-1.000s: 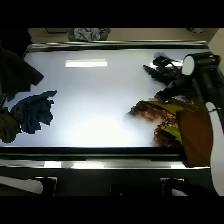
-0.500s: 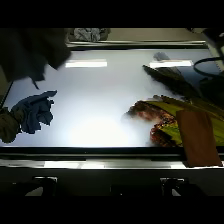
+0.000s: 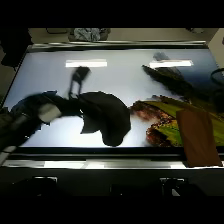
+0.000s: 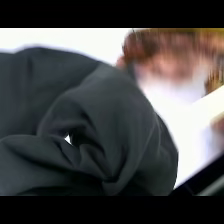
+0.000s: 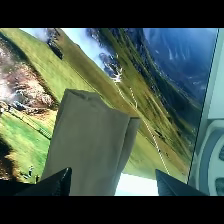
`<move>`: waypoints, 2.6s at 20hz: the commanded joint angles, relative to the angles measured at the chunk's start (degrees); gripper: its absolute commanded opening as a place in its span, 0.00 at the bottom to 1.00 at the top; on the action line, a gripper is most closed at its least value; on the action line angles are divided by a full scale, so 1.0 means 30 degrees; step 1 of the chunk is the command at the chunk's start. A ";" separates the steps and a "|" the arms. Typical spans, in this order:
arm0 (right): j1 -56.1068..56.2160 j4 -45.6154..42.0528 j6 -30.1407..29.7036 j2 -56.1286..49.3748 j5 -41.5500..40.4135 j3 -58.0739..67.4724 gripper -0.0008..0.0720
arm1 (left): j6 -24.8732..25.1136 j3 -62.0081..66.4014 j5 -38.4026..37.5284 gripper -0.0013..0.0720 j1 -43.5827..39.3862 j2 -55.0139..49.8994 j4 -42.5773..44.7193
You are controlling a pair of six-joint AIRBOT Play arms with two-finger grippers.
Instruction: Fold the shirts.
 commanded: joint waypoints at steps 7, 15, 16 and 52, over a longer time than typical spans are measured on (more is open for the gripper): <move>0.0007 0.2025 -0.0153 -0.5107 -0.1049 -0.0015 0.86 | -0.0488 0.3009 -0.3461 1.00 0.3439 -0.0758 0.3738; 0.0029 1.0156 -0.0678 -0.7613 -0.0481 -0.3286 0.85 | 0.0495 0.3708 -0.5901 1.00 1.1854 -0.6958 -0.3912; 0.0029 1.0178 -0.0845 -0.7613 -0.0474 -0.3971 0.85 | 0.0707 0.3716 -0.5690 1.00 1.1803 -0.7847 -0.4291; 0.2601 1.9329 -0.3031 -1.0535 -0.9406 -1.4243 0.07 | 0.3220 0.4619 0.1013 0.06 0.9202 -0.9996 -0.8174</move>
